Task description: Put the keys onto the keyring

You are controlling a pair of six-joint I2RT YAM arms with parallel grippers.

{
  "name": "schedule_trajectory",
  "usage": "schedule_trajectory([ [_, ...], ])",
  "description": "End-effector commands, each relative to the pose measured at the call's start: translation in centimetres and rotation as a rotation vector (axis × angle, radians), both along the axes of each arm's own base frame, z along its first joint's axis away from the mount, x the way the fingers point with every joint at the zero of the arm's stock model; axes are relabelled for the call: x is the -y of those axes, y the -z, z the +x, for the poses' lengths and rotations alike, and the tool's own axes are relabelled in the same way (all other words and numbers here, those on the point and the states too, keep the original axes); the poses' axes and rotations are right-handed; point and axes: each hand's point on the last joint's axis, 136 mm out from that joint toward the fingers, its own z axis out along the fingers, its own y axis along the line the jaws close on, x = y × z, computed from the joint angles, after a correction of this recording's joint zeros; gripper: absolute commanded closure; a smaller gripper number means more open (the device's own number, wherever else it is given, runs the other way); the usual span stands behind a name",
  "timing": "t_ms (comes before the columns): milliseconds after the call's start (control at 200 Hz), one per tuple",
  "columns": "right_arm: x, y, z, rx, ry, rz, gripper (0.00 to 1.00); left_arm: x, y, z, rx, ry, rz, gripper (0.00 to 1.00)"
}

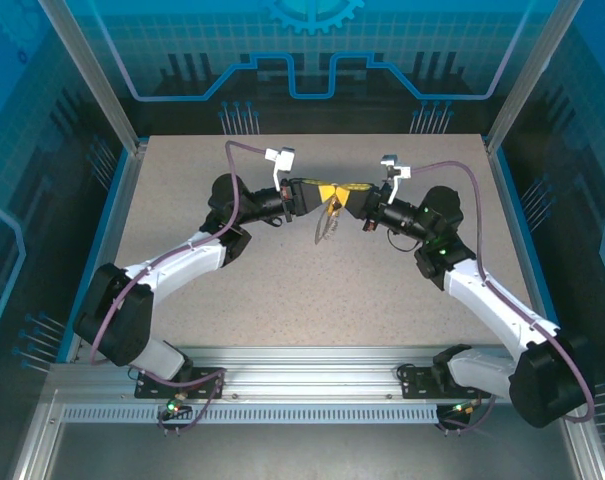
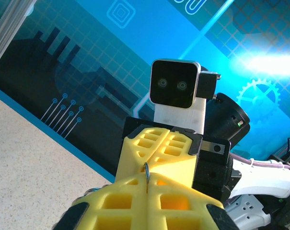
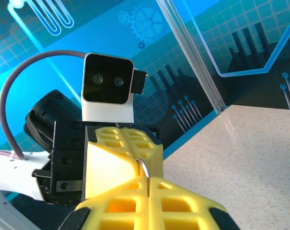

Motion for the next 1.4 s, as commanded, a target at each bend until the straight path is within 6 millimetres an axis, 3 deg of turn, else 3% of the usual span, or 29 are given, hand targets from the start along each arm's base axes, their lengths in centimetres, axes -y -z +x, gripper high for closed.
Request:
schedule_trajectory([
  [0,-1.2,0.3,-0.6,-0.004,-0.045,-0.007,1.00,0.2,-1.6,-1.2,0.091,0.021,-0.030,1.00],
  [195,-0.9,0.4,-0.4,0.005,-0.030,-0.038,1.00,0.1,-1.3,-1.2,0.091,0.015,-0.018,1.00],
  [300,-0.5,0.5,-0.2,0.014,-0.026,-0.074,1.00,-0.2,-1.1,-1.0,0.092,-0.002,-0.004,0.77],
  [405,-0.1,0.6,0.1,0.022,-0.028,-0.110,1.00,-0.9,-1.1,-0.6,0.094,-0.016,0.006,0.62],
  [480,0.4,1.6,0.3,0.005,-0.034,-0.138,1.00,-1.5,-1.3,-0.4,0.101,-0.032,0.015,0.55],
  [500,0.5,0.6,0.5,0.028,-0.034,-0.136,1.00,-1.7,-1.4,-0.3,0.104,-0.036,0.020,0.54],
  [620,1.3,0.8,1.0,0.037,-0.044,-0.173,1.00,-2.4,-1.4,0.0,0.117,-0.052,0.067,0.48],
  [945,1.1,2.3,1.4,0.048,-0.177,-0.346,1.00,-2.1,0.6,1.2,0.136,-0.002,0.310,0.40],
  [1125,0.8,2.8,2.0,0.029,-0.276,-0.388,1.00,-2.5,0.6,2.2,0.146,0.060,0.377,0.38],
  [1396,0.7,2.5,3.3,0.006,-0.330,-0.363,1.00,-3.0,1.5,3.5,0.108,0.135,0.421,0.45],
])
